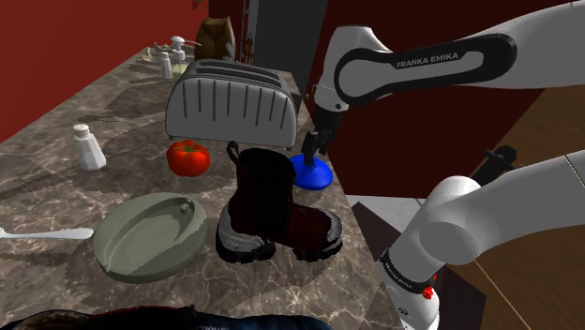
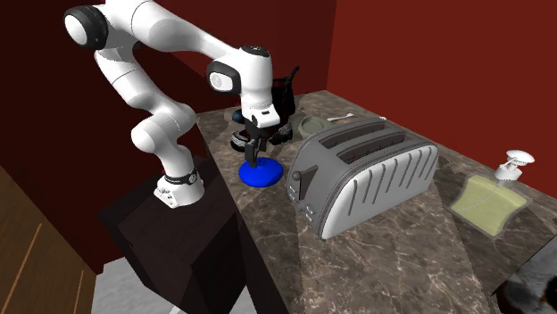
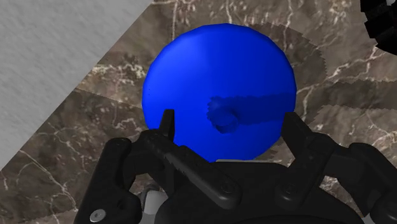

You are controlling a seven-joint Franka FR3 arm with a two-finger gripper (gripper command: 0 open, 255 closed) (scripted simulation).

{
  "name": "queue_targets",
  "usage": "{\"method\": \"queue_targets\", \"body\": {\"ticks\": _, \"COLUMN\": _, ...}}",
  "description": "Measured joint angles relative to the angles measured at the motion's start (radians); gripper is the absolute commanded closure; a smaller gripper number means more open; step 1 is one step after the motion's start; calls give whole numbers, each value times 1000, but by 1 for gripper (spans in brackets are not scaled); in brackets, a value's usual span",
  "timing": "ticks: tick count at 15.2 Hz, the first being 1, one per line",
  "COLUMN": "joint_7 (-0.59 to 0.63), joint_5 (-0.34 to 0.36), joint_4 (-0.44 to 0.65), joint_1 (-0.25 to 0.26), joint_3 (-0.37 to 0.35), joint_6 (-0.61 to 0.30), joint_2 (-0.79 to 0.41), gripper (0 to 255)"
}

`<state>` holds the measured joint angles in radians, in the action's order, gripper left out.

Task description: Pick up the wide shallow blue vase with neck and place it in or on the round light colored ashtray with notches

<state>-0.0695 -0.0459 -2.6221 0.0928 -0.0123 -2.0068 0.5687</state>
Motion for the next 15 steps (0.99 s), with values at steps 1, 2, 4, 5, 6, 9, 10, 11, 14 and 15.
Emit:
{"method": "queue_targets", "body": {"ticks": 1, "joint_7": 0, "joint_5": 0, "joint_4": -5, "joint_1": 0, "joint_3": 0, "joint_6": -5, "joint_2": 0, "gripper": 0}}
{"method": "queue_targets", "body": {"ticks": 2, "joint_7": 1, "joint_5": -1, "joint_4": -8, "joint_1": 0, "joint_3": -1, "joint_6": -8, "joint_2": 0, "gripper": 0}}
{"method": "queue_targets", "body": {"ticks": 4, "joint_7": 1, "joint_5": -1, "joint_4": -9, "joint_1": 1, "joint_3": -1, "joint_6": -10, "joint_2": -1, "gripper": 0}}
{"method": "queue_targets", "body": {"ticks": 5, "joint_7": 1, "joint_5": -1, "joint_4": -10, "joint_1": 1, "joint_3": -1, "joint_6": -11, "joint_2": -1, "gripper": 0}}
{"method": "queue_targets", "body": {"ticks": 6, "joint_7": 1, "joint_5": -1, "joint_4": -10, "joint_1": 1, "joint_3": -1, "joint_6": -11, "joint_2": -1, "gripper": 0}}
{"method": "queue_targets", "body": {"ticks": 9, "joint_7": 1, "joint_5": -1, "joint_4": -10, "joint_1": 1, "joint_3": -1, "joint_6": -11, "joint_2": -1, "gripper": 255}}
{"method": "queue_targets", "body": {"ticks": 10, "joint_7": 1, "joint_5": -1, "joint_4": -9, "joint_1": 1, "joint_3": -1, "joint_6": -11, "joint_2": -1, "gripper": 255}}
{"method": "queue_targets", "body": {"ticks": 11, "joint_7": 1, "joint_5": -1, "joint_4": -9, "joint_1": 1, "joint_3": -1, "joint_6": -11, "joint_2": 0, "gripper": 255}}
{"method": "queue_targets", "body": {"ticks": 14, "joint_7": 1, "joint_5": -1, "joint_4": -9, "joint_1": 1, "joint_3": -1, "joint_6": -11, "joint_2": 0, "gripper": 255}}
{"method": "queue_targets", "body": {"ticks": 15, "joint_7": 1, "joint_5": -1, "joint_4": -9, "joint_1": 1, "joint_3": -1, "joint_6": -11, "joint_2": 0, "gripper": 255}}
